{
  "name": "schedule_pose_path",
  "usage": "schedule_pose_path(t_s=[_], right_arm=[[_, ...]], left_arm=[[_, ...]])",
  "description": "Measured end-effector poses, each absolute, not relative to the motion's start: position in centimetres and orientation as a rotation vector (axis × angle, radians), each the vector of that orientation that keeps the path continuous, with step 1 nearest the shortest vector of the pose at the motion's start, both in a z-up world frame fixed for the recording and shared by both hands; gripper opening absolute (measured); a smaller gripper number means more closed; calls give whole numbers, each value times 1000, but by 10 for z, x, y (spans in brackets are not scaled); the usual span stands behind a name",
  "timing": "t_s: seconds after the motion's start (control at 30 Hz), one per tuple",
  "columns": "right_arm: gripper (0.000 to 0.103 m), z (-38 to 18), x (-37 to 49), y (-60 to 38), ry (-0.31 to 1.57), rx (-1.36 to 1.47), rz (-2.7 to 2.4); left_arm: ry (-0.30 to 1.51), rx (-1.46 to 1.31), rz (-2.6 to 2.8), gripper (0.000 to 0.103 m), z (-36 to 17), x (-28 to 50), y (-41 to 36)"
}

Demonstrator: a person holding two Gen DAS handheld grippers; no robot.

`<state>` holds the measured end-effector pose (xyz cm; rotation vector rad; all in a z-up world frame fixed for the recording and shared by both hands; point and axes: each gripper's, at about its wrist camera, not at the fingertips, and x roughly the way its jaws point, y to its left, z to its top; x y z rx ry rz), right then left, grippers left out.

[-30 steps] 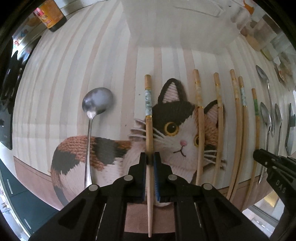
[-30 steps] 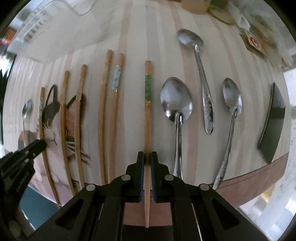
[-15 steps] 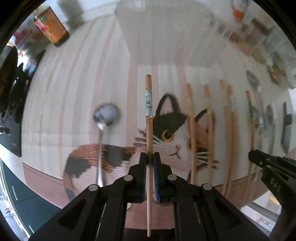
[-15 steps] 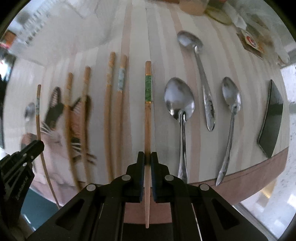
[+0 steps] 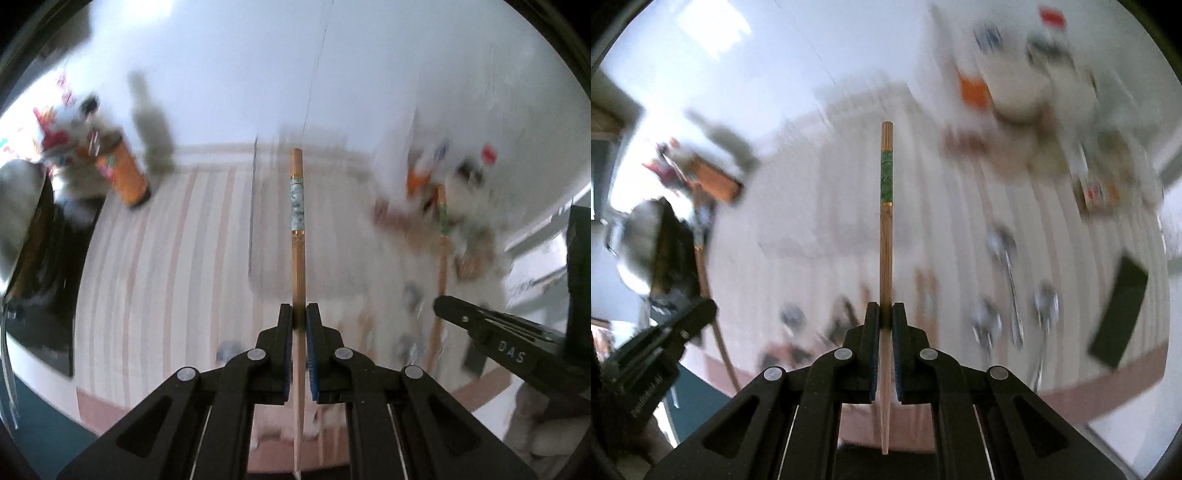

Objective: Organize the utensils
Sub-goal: 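Carry the left tool's chopstick to the clear tray while the right tool carries its chopstick, then open the left tool over the tray while the right tool releases its chopstick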

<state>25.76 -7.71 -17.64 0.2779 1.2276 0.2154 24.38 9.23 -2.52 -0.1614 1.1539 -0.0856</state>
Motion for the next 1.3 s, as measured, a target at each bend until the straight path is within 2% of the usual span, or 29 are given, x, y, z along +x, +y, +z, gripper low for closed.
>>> schedule_pose_path(t_s=[0.13,0.33,0.57,0.83,0.9,0.93,0.97,1.0,1.03,1.07,1.1,1.17,1.23,1.3], right_arm=[[6,-126,328,-73,1188,284,240],[6,-129,418,-45,1242,248,237],[6,-179,459,-35,1357,222,219],[8,-216,466,-16,1444,183,230],[20,-214,464,-17,1440,178,230],[37,-210,463,-17,1431,180,226],[47,-205,461,-18,1418,175,224],[48,-197,459,-26,1406,172,220],[48,-190,455,-29,1389,169,203],[50,-185,451,-30,1374,159,193],[52,-177,446,-36,1355,147,181],[57,-165,437,-42,1316,116,143],[65,-155,420,-46,1262,100,111],[75,-148,405,-52,1215,97,85]], left_arm=[[1170,-214,-104,5,-15,310,108],[1288,-242,-107,5,-51,384,124],[1441,-303,-110,5,-110,413,142],[1483,-297,-107,6,-126,412,142],[1467,-236,-63,7,-120,411,138],[1447,-219,-49,9,-109,420,129],[1420,-199,-29,15,-101,420,130],[1400,-179,-5,18,-95,416,133],[1379,-170,11,28,-95,416,128],[1346,-147,40,43,-90,412,127],[1311,-127,65,51,-82,406,130],[1241,-96,105,85,-73,394,127],[1182,-66,133,102,-66,381,126],[1159,-53,139,103,-64,366,124]])
